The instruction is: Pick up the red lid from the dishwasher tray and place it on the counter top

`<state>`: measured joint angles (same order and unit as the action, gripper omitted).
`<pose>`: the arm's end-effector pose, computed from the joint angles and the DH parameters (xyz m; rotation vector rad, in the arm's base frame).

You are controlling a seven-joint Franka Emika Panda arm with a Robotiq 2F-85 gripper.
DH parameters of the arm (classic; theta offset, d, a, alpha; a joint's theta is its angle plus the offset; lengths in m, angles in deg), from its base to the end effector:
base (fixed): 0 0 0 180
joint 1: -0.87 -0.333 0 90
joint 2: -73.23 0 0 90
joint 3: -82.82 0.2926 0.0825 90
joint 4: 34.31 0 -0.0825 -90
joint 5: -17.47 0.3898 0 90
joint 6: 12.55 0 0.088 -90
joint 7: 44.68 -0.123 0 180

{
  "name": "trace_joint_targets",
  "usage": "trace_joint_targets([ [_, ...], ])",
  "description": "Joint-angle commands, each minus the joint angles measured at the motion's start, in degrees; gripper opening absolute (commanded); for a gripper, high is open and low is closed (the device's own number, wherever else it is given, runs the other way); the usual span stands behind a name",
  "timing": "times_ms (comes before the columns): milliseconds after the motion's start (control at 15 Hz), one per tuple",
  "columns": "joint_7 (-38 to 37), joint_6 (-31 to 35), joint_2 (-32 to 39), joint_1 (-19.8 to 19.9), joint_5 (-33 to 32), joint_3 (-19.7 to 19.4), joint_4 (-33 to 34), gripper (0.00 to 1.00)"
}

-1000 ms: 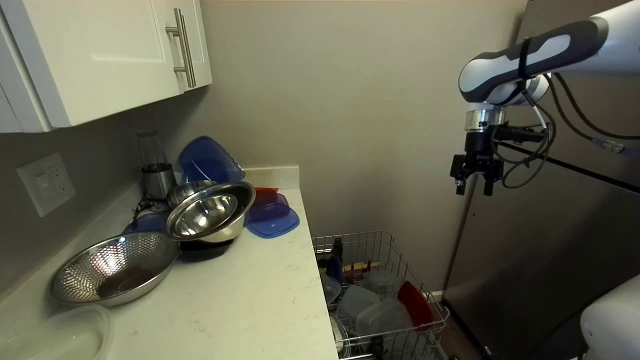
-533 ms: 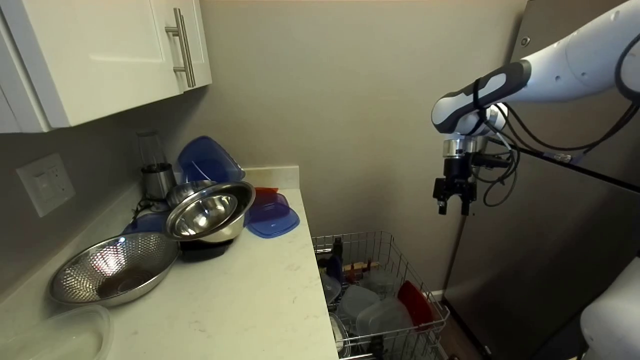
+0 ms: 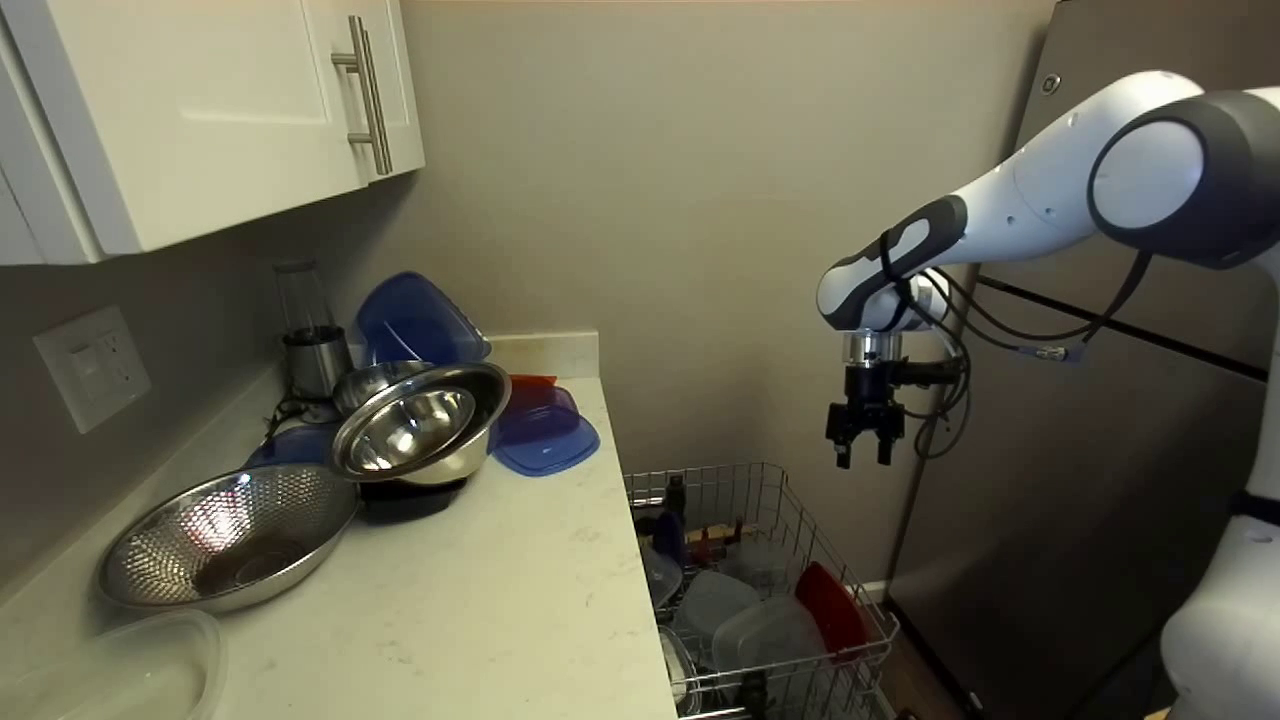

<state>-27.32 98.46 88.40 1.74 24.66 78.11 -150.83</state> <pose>0.5399 -0.0425 0.2508 -2.9378 -0.2033 0.4983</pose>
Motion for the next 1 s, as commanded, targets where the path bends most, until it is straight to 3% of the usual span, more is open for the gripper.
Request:
trace_joint_targets([
  [0,-1.8,9.1,4.9,1.2,-1.8,1.3,1.4,1.00],
  [133,-3.2,14.3,8.0,1.1,-3.4,1.2,2.2,1.00],
  [333,-2.5,16.5,13.1,2.0,-2.4,2.4,4.5,1.00],
  [933,-1.6,9.5,25.1,4.4,-1.6,5.4,13.6,1.00],
])
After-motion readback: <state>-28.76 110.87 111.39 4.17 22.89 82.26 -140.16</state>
